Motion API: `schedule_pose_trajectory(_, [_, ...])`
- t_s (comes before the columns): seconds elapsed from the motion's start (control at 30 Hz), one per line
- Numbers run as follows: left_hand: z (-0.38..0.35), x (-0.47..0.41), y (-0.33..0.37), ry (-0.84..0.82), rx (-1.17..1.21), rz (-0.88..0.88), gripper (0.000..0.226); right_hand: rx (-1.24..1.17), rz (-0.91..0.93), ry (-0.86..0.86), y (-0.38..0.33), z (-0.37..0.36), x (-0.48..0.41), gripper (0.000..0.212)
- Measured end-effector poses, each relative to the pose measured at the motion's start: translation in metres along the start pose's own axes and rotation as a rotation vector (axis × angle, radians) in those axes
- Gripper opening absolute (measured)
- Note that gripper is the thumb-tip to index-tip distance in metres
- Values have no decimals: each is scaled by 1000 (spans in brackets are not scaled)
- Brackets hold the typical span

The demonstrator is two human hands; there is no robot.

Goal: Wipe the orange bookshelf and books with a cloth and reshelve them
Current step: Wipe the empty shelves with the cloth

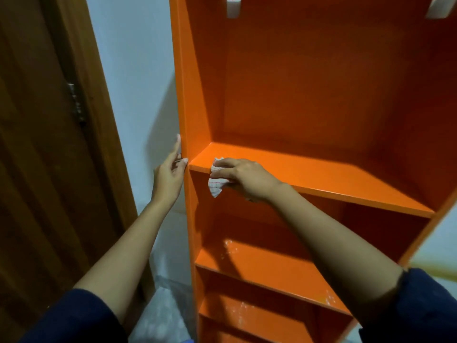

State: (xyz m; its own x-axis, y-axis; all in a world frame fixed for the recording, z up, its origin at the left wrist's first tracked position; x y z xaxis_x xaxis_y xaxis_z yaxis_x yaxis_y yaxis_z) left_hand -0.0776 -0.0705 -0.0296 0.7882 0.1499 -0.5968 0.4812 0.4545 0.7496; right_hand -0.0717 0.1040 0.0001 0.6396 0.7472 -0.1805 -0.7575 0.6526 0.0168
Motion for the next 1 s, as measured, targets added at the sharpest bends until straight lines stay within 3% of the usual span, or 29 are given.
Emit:
schedule_pose_trajectory(0.27, [-5, 15, -2, -51, 3, -27, 60, -159, -192, 190, 0, 9, 55, 35])
schedule_pose_trajectory(0.47, [-16, 36, -8, 7, -32, -29, 50, -262, -319, 353, 1, -1, 98, 33])
schedule_pose_trajectory(0.6, [-33, 63, -11, 51, -66, -83, 44, -348, -412, 366, 0, -37, 127, 34])
schedule_pose_trajectory(0.87, [-121, 140, -89, -360, -147, 75, 35, -700, -861, 396, 37, -149, 224, 32])
schedule_pose_trajectory(1.0, [-150, 176, -147, -547, -292, 231, 35, -660, -1043, 364, 73, -199, 272, 32])
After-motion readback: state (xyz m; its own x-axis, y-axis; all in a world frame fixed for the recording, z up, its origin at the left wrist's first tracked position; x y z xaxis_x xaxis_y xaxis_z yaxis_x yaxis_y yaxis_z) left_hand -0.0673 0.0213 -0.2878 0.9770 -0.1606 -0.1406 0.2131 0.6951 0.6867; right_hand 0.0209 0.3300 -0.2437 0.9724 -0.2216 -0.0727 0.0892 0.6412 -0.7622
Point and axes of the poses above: each hand's wrist, its own x-axis away from the middle knuckle, its own z-axis out of the back of the hand, y = z × x, the point moved 6 cm from there along -x, towards the middle knuckle, and after that the axes turned 7 degrees about -y, right-handed, at the moved point
